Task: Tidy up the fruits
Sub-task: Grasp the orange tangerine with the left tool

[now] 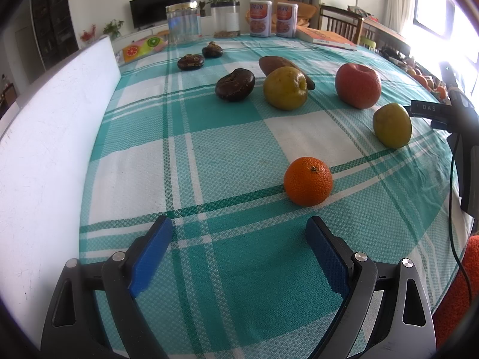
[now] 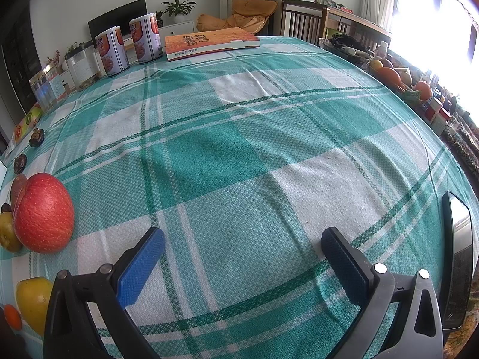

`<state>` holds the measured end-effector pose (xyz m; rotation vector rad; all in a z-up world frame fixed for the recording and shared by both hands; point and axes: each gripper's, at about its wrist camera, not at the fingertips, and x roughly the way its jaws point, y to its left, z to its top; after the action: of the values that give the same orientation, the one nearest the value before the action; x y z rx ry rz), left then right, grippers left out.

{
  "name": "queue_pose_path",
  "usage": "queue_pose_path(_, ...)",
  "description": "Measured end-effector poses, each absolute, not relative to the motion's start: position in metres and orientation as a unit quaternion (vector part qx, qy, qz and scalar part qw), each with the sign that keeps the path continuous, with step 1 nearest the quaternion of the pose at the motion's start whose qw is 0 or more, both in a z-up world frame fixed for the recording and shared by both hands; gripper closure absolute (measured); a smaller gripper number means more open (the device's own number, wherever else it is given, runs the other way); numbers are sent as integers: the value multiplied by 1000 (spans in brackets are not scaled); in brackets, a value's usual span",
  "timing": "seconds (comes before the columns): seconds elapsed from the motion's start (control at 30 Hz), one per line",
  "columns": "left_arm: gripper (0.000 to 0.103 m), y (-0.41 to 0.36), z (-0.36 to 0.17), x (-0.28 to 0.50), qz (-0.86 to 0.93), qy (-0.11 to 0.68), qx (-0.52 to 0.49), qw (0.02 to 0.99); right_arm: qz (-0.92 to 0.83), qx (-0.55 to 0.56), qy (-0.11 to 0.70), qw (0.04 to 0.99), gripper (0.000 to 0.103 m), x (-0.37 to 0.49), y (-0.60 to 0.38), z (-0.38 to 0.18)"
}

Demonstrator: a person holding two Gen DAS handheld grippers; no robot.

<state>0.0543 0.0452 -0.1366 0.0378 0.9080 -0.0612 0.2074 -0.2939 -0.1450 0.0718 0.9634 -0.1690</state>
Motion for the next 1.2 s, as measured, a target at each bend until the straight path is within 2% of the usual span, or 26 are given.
queue_pose_path(0.6,11,44,-130,56,-70,439,-3,896,-81,34,463,882,0,207,-294,-145)
queue_pose_path(0.8,13,3,-123,74,-97,430,72,895,-81,34,463,882,0,207,-294,-145)
queue_pose_path(0.83,20,2,-125,79,-99,435,67,892,-81,34,463,882,0,208,-294,-145)
queue_pose_path(0.87,33,2,-129,84,-102,443,60,889,-81,34,463,882,0,207,-294,-145)
queue_pose_path(0.93,40,2,-129,87,-107,440,47,890,-81,34,463,882,0,207,-294,-145)
queue_pose_path(0.97,52,0,-129,87,-113,439,47,890,-81,34,463,882,0,207,-294,-145)
queue_pose_path(1.0,58,0,-127,87,-119,437,46,891,-81,34,463,882,0,207,-294,-145)
queue_pose_path(1.03,69,-1,-126,84,-120,434,44,892,-81,34,463,882,0,207,-294,-145)
queue_pose_path(1.2,70,9,-123,71,-126,454,1,882,-83,37,467,880,0,214,-295,-145)
